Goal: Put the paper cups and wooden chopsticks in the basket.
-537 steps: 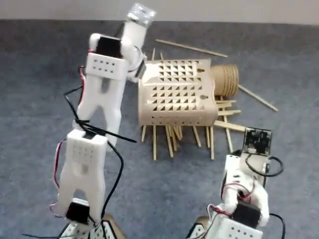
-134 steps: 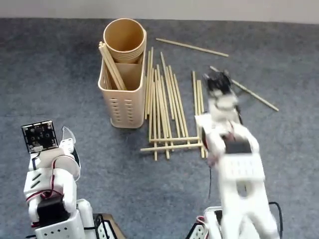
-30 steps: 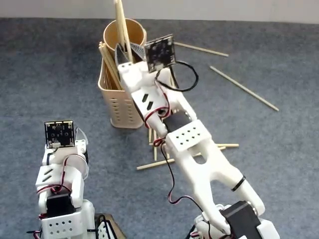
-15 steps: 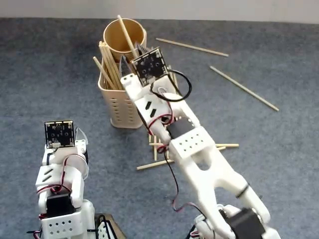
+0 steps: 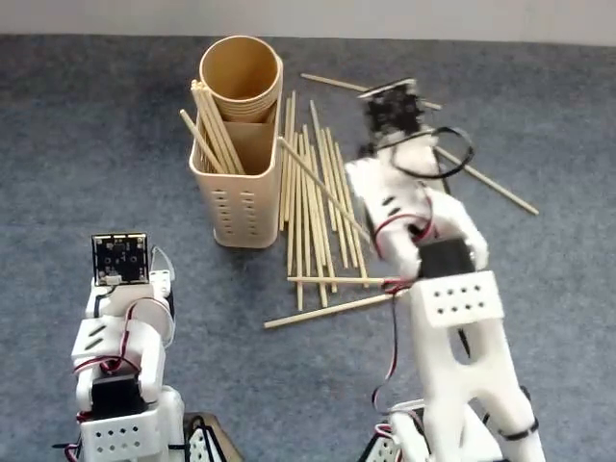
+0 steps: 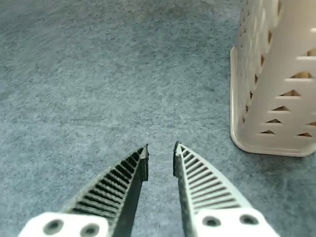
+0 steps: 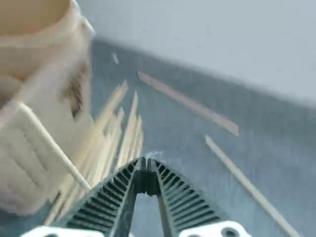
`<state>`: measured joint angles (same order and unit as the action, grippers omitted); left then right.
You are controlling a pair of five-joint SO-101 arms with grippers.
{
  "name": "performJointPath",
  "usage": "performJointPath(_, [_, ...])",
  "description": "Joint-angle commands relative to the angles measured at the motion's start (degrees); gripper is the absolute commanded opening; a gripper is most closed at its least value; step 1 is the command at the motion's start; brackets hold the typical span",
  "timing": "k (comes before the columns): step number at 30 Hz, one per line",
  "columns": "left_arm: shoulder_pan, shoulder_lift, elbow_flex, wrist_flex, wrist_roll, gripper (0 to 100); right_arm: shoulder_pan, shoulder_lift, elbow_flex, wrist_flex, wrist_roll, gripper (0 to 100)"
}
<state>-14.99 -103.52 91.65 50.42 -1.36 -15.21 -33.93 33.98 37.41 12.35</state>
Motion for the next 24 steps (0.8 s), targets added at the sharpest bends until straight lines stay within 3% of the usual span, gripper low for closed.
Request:
performJointPath(1, [0.9, -0.3, -0.2, -0.7, -1.0, 11, 1.4, 4.9, -0.4, 2.6, 0.0, 2.1])
performJointPath(7, [0.9, -0.3, -0.2, -0.7, -1.1, 11, -5.8, 6.3, 3.9, 2.9, 1.1, 2.7])
performJointPath(11, [0.9, -0.3, -0.2, -0.7, -1.1, 11, -10.6, 3.0, 6.3, 5.3, 2.0, 13.7])
performJointPath(16, [0.9, -0.3, -0.2, -0.7, -1.1, 11, -11.6, 2.4, 9.7, 5.1, 4.7, 22.7])
performJointPath(24, [0.9, -0.3, -0.2, -0.6, -1.1, 11, -11.3, 2.4, 18.0, -16.7, 5.0, 22.7])
